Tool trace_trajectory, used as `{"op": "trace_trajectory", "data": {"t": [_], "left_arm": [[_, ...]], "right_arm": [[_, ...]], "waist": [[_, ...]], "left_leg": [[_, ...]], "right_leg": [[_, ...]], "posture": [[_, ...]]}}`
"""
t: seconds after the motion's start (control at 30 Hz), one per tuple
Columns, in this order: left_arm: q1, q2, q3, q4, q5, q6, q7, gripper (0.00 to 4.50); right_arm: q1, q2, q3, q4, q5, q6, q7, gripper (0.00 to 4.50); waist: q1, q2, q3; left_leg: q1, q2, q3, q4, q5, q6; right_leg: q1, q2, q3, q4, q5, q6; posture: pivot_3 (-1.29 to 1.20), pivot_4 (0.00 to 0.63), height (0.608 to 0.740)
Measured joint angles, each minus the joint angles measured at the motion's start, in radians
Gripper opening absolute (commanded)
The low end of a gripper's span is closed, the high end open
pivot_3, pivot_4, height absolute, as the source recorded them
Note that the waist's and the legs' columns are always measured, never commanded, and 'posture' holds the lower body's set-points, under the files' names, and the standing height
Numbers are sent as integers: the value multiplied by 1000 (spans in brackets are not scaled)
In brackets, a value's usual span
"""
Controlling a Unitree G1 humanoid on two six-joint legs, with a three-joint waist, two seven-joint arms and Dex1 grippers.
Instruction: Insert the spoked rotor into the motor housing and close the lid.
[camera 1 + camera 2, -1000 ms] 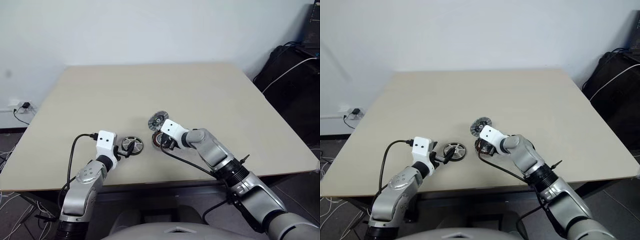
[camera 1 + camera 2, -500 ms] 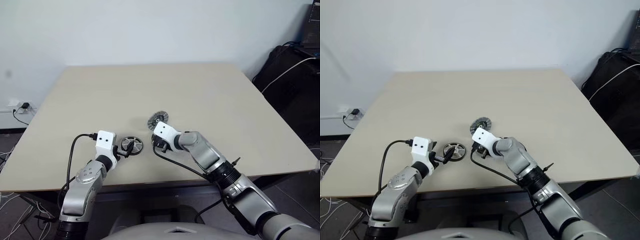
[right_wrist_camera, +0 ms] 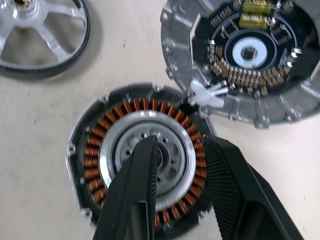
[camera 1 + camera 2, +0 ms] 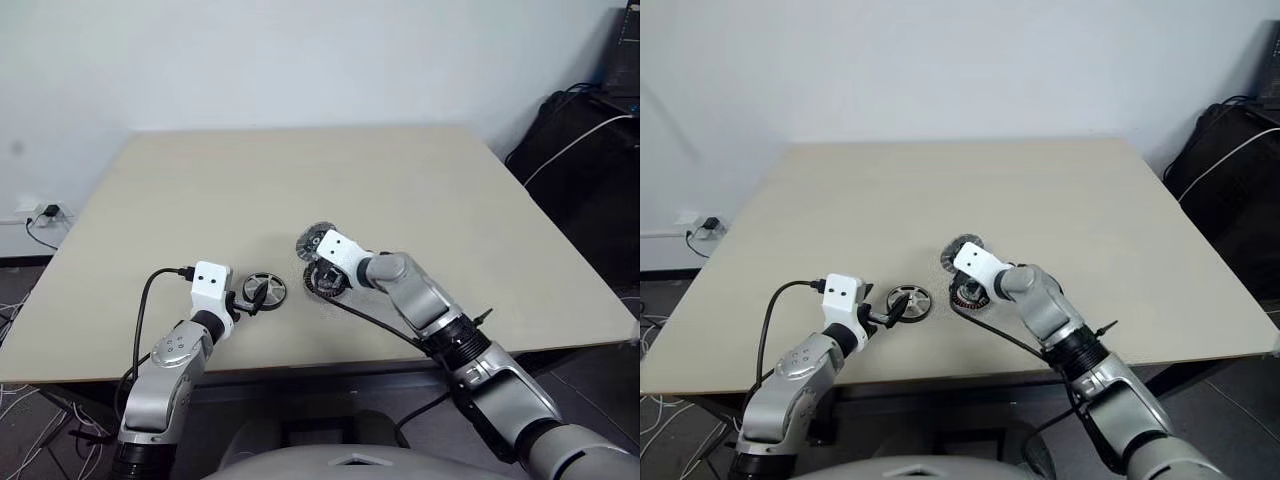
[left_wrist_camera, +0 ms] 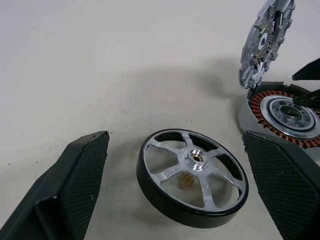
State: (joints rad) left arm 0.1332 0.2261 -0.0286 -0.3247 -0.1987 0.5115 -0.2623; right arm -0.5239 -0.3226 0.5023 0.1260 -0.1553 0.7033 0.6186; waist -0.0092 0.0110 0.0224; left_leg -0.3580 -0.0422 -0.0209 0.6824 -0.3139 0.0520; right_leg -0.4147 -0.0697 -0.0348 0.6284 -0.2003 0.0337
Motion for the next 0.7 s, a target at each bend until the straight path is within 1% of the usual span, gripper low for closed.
{"op": "trace_trajectory", "data": {"t": [0.37,0.7], "left_arm": [[0,0,0,0,0,0,0,4500],[2,0,0,0,0,0,0,4500]], "right_arm": [[29,3,31,-11,-9,7,14,1545],[15,66,24,51,-30,-14,-35,1545]], "waist": [[1,0,0],[-2,-1,-2]], "left_leg": [[0,0,0,0,0,0],[0,0,0,0,0,0]], "right_leg": [[0,0,0,0,0,0],[0,0,0,0,0,0]], "posture": [[0,0,740],[0,0,740]]}}
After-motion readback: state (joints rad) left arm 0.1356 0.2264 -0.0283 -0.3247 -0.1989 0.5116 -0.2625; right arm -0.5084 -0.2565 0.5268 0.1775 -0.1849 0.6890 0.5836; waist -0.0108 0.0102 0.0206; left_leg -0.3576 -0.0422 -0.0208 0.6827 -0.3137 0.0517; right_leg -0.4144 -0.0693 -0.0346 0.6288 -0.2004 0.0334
